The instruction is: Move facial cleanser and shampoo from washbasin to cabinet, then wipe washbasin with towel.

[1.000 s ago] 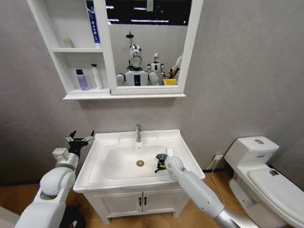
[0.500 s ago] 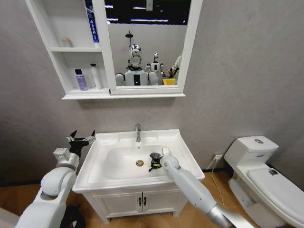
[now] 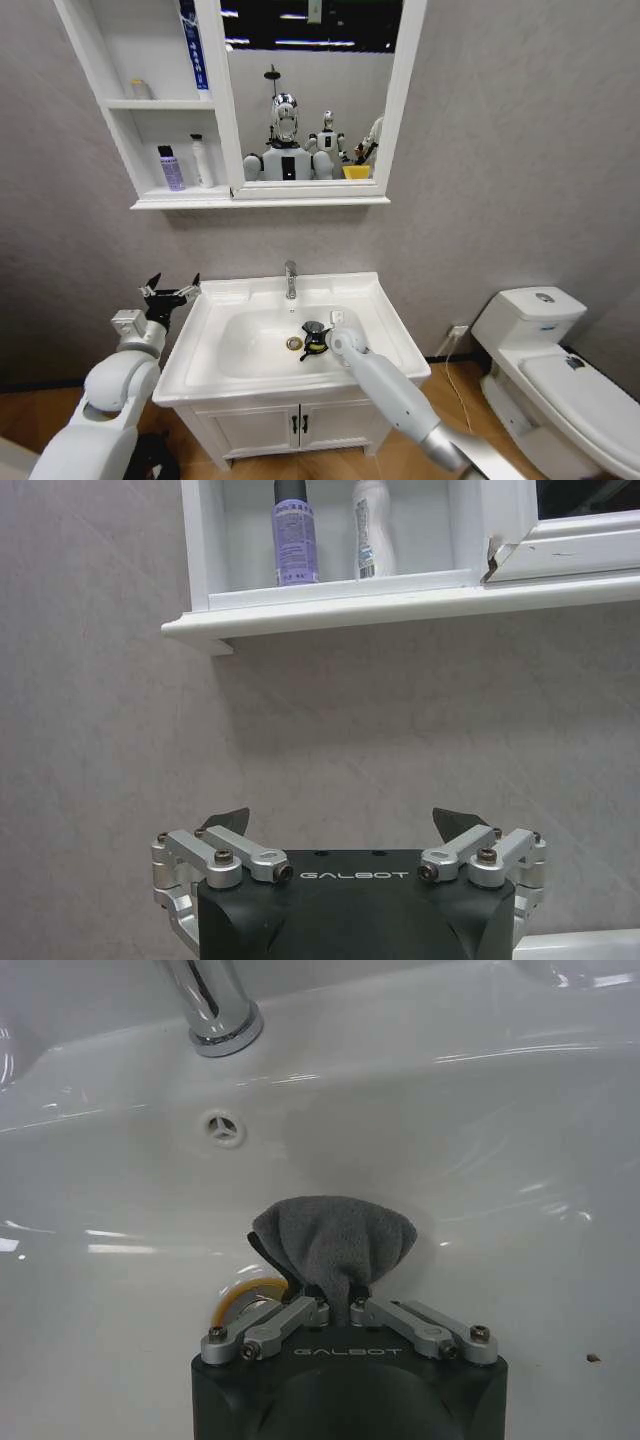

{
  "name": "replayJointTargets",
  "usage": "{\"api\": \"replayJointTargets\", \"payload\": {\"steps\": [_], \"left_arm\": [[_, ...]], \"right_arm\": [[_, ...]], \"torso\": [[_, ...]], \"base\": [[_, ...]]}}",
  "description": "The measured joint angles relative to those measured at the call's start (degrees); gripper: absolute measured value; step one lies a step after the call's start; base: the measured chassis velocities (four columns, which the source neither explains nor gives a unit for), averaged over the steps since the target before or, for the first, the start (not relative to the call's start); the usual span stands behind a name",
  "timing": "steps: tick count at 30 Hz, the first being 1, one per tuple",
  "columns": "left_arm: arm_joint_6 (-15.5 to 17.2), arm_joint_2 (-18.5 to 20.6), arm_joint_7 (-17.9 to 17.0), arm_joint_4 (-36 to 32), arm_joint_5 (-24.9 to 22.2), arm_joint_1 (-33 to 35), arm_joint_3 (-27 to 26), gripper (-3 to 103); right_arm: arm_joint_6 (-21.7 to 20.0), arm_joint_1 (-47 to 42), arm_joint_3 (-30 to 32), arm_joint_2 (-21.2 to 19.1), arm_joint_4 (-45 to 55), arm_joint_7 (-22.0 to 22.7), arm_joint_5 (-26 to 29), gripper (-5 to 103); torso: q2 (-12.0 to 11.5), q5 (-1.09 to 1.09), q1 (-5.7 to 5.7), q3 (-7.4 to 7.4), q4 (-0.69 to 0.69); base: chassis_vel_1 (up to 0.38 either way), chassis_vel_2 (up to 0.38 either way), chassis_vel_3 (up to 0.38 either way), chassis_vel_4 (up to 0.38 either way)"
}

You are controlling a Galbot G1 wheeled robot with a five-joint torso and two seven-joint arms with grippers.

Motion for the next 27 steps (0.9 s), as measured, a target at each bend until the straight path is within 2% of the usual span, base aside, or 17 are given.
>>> {"api": "replayJointTargets", "payload": {"steps": [11,17,27], "left_arm": [[0.05,0.44,-0.17,-0.19,-0.50,-0.09,-0.35,100],[0.05,0.28,-0.18,-0.16,-0.51,-0.07,-0.38,100],[0.03,0.13,-0.17,0.10,-0.47,0.06,-0.71,100]], "right_arm": [[0.31,0.79,-0.77,2.11,-2.93,-5.19,0.13,4],[1.07,1.56,-1.83,3.58,-5.92,-9.57,-1.71,4],[1.23,2.10,-2.26,6.62,-9.70,-11.15,-2.45,4]], "torso": [[0.00,0.00,0.00,0.00,0.00],[0.00,0.00,-0.01,0.00,0.00],[0.01,0.00,-0.01,0.00,-0.01]], "base": [[0.000,0.000,0.000,0.000],[0.000,0.000,0.000,0.000],[0.000,0.000,0.000,0.000]]}}
